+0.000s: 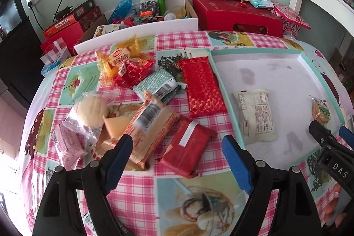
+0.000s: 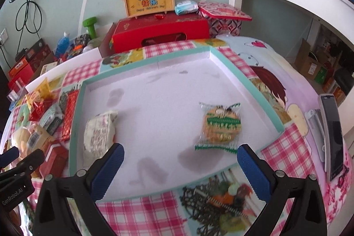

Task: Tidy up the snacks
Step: 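Move both grippers back over the snack pile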

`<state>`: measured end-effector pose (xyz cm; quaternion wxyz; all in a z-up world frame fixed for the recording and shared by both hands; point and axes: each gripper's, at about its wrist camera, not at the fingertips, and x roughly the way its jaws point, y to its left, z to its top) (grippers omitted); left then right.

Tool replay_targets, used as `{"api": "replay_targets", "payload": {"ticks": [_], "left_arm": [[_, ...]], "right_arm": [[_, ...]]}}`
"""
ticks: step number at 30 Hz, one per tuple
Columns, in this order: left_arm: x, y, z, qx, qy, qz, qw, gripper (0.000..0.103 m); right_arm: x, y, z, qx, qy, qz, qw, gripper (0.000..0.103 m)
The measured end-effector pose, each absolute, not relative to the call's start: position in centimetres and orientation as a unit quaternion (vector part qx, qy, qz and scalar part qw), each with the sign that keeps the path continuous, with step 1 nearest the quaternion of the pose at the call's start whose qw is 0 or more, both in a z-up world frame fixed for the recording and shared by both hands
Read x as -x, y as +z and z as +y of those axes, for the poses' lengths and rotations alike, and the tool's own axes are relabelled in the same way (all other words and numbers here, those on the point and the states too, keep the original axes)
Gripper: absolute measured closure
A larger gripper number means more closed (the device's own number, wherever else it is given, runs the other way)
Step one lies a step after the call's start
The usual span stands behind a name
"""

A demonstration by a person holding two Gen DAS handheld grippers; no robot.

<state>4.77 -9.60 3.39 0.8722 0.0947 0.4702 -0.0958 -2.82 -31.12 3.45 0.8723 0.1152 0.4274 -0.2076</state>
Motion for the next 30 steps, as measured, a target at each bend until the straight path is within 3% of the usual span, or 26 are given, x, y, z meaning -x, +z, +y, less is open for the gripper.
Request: {"api": "replay_targets", "payload": {"ticks": [30], "left_arm": [[-2.9, 2.1, 4.9, 0.010, -0.011, 0.513, 0.858, 0.020]], "right_arm": [[2.1, 3.4, -15.7, -0.043, -0.058, 0.469, 0.880, 0.000]]}}
